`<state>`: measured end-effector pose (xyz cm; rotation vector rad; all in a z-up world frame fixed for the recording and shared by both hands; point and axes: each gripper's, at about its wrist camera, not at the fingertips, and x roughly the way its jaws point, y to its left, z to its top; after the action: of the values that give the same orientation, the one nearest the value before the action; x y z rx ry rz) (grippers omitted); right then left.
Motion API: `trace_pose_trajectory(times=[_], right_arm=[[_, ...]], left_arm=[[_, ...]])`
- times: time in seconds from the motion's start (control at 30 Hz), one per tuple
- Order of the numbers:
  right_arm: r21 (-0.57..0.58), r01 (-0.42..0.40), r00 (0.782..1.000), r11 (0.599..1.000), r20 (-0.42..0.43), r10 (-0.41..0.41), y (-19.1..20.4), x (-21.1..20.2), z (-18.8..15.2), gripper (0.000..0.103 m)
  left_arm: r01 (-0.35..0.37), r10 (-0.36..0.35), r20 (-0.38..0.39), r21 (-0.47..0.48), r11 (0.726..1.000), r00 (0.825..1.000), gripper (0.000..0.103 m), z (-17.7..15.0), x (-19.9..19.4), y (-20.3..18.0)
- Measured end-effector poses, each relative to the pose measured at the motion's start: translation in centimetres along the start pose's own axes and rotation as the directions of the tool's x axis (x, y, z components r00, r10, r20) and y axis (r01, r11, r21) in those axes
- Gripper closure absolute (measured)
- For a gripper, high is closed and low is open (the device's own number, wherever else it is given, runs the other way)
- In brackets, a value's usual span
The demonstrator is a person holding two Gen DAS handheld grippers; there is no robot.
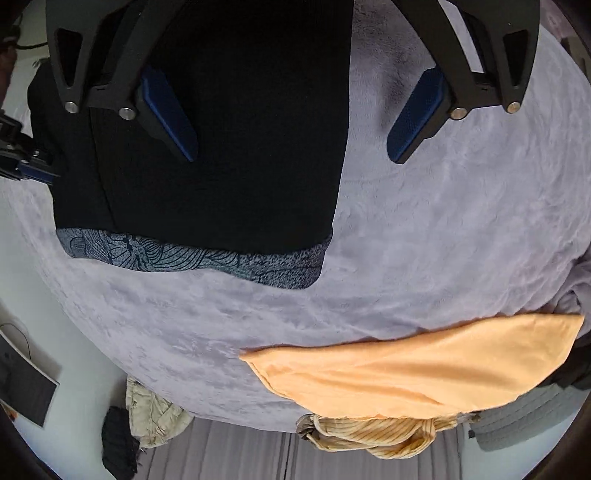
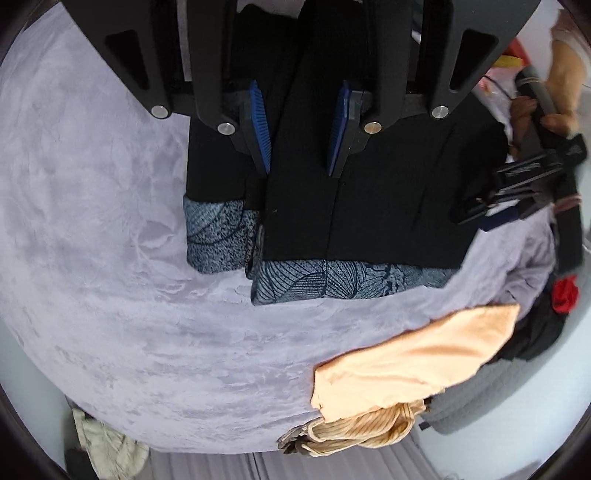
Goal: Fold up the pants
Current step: 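Lower the folded pants onto the bed with the right gripper and release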
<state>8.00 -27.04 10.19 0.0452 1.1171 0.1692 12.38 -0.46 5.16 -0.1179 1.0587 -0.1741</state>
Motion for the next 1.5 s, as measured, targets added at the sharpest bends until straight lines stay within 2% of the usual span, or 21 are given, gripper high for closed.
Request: trace_pose_trajectory(times=[0.1, 0.2, 0.27, 0.3, 0.43, 0.57, 0.63, 0.67, 0.7, 0.73, 0.8, 0.87, 0.97, 1.0, 1.1, 1.23, 1.27, 1.3, 1.37, 1.43, 1.5], right_arm=[[0.036, -0.025, 0.999, 0.999, 0.025, 0.024, -1.0, 1.1, 0.5, 0.068], [0.114, -0.116, 0.993, 0.987, 0.045, 0.111, -2.0, 0.2, 0.4, 0.064], [0.136, -0.144, 0.989, 0.98, 0.061, 0.137, -2.3, -1.1, -0.5, 0.044], [0.145, -0.155, 0.987, 0.977, 0.072, 0.145, -2.5, -2.0, -1.3, 0.041], [0.175, -0.233, 0.972, 0.957, 0.082, 0.221, -3.3, -4.6, -4.4, 0.041], [0.22, -0.297, 0.955, 0.929, 0.053, 0.293, -3.6, -5.1, -6.9, 0.041], [0.278, -0.37, 0.928, 0.887, 0.053, 0.37, -4.0, -4.3, -7.5, 0.041], [0.317, -0.406, 0.91, 0.857, 0.058, 0.41, -4.3, -3.6, -7.7, 0.049], [0.353, -0.435, 0.895, 0.829, 0.064, 0.442, -4.5, -2.8, -7.9, 0.069], [0.375, -0.443, 0.89, 0.814, 0.072, 0.451, -4.5, -2.4, -7.9, 0.071], [0.359, -0.445, 0.893, 0.821, 0.109, 0.436, -4.2, -2.8, -7.7, 0.079], [0.319, -0.418, 0.908, 0.851, 0.123, 0.4, -3.8, -3.6, -7.0, 0.081], [0.234, -0.219, 0.976, 0.947, 0.063, 0.21, -3.1, -3.2, -6.3, 0.085], [0.208, -0.187, 0.982, 0.96, 0.055, 0.179, -2.8, -3.2, -6.4, 0.084], [0.214, -0.201, 0.979, 0.956, 0.077, 0.188, -3.1, -4.6, -6.6, 0.08], [0.181, -0.151, 0.983, 0.972, 0.127, 0.129, -3.0, -7.3, -5.7, 0.076], [0.163, -0.148, 0.982, 0.976, 0.14, 0.125, -2.7, -7.7, -5.2, 0.065], [0.14, -0.147, 0.98, 0.979, 0.153, 0.125, -2.3, -8.1, -4.9, 0.047], [0.09, -0.136, 0.978, 0.987, 0.17, 0.119, -1.0, -8.2, -4.4, 0.039], [0.041, -0.121, 0.983, 0.992, 0.142, 0.114, 0.5, -6.8, -3.9, 0.04], [0.026, -0.107, 0.993, 0.994, 0.058, 0.105, 1.4, -3.9, -3.9, 0.039]], left_arm=[[0.034, -0.036, -0.025, -0.064, 0.997, 0.999, 0.0, -0.4, 0.3, 0.7], [0.019, -0.019, -0.007, -0.042, 0.999, 1.0, 0.0, -0.7, -0.1, 0.3], [-0.001, 0.001, 0.011, -0.015, 1.0, 1.0, 0.0, -1.0, -0.3, -0.2], [-0.007, 0.007, 0.017, -0.007, 1.0, 1.0, 0.0, -1.0, -0.4, -0.3], [-0.008, 0.008, 0.021, -0.013, 1.0, 1.0, 0.0, -1.1, -0.6, -0.4], [-0.003, 0.003, 0.018, -0.032, 0.999, 1.0, 0.0, -1.2, -0.6, -0.4], [-0.01, 0.011, 0.019, -0.032, 0.999, 1.0, 0.0, -1.2, -0.6, -0.4], [-0.014, 0.014, 0.018, -0.032, 0.999, 1.0, 0.0, -1.2, -0.7, -0.5], [-0.02, 0.02, 0.014, -0.034, 0.999, 1.0, 0.0, -1.2, -0.9, -0.5], [-0.03, 0.03, 0.009, -0.037, 0.999, 0.999, 0.0, -1.2, -1.1, -0.6], [-0.041, 0.042, 0.007, -0.03, 0.999, 0.999, 0.0, -1.1, -1.7, -0.7], [-0.058, 0.058, 0.016, -0.002, 0.998, 0.998, 0.0, -1.2, -2.0, -1.0], [-0.081, 0.08, 0.026, 0.029, 0.996, 0.996, 0.0, -1.8, -1.9, -1.5], [-0.08, 0.079, 0.031, 0.028, 0.996, 0.996, 0.0, -2.0, -1.9, -1.7], [-0.1, 0.098, 0.046, 0.052, 0.994, 0.994, 0.0, -2.4, -2.2, -2.0], [-0.107, 0.104, 0.051, 0.058, 0.993, 0.993, 0.0, -2.4, -2.2, -2.0], [-0.105, 0.103, 0.051, 0.053, 0.993, 0.993, 0.0, -2.4, -2.2, -2.0], [-0.105, 0.102, 0.053, 0.049, 0.993, 0.993, 0.0, -2.5, -2.2, -1.9], [-0.106, 0.104, 0.058, 0.045, 0.993, 0.993, 0.0, -2.6, -2.2, -1.9], [-0.107, 0.105, 0.059, 0.043, 0.993, 0.993, 0.0, -2.6, -2.3, -1.8], [-0.106, 0.104, 0.055, 0.038, 0.994, 0.993, 0.0, -2.6, -2.3, -1.8]])
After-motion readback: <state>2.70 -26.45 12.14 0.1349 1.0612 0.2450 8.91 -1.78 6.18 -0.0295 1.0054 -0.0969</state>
